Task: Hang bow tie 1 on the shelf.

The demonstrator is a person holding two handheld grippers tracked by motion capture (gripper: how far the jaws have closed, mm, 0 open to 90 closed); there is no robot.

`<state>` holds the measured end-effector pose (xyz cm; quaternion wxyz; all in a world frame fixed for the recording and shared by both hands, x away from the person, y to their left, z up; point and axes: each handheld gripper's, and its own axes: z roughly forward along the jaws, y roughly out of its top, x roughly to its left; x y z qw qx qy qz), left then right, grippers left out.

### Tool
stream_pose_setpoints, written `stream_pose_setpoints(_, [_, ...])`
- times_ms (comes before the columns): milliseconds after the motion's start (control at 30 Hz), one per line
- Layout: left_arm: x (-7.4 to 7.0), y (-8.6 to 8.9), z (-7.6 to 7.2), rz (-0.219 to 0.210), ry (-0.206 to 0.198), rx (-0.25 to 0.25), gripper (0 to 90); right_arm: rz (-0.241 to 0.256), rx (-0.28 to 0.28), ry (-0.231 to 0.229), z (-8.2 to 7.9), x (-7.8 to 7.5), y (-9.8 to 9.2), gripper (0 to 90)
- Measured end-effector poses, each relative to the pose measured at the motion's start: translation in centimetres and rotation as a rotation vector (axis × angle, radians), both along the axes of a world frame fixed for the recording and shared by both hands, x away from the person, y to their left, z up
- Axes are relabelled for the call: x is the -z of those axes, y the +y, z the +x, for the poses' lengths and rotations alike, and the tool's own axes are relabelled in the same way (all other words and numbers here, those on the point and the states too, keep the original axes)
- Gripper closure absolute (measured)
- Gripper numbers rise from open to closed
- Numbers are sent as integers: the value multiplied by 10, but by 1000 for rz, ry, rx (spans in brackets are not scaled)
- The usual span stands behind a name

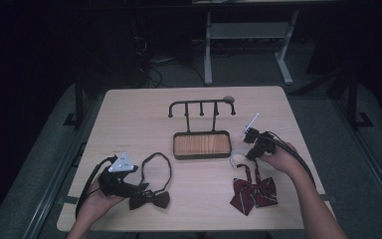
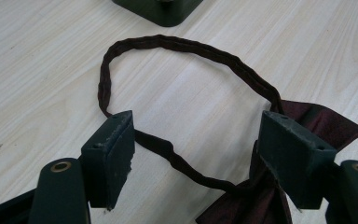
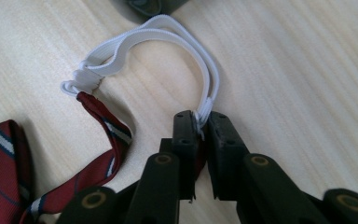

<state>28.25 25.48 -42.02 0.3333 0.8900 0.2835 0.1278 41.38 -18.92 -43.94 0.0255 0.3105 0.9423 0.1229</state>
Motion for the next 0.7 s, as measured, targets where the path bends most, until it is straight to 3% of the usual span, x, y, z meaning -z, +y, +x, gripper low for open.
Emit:
stream_pose_setpoints(400, [1, 0, 0, -1, 6, -3, 279, 71, -21, -11, -11, -17, -11, 836])
stream_pose_setpoints(567, [2, -1, 0, 1, 10, -2, 279, 109, -55, -24, -17, -27, -15, 836])
stream_pose_setpoints(700, [2, -1, 0, 3, 11, -3, 279, 106, -89, -25, -21, -35, -16, 836])
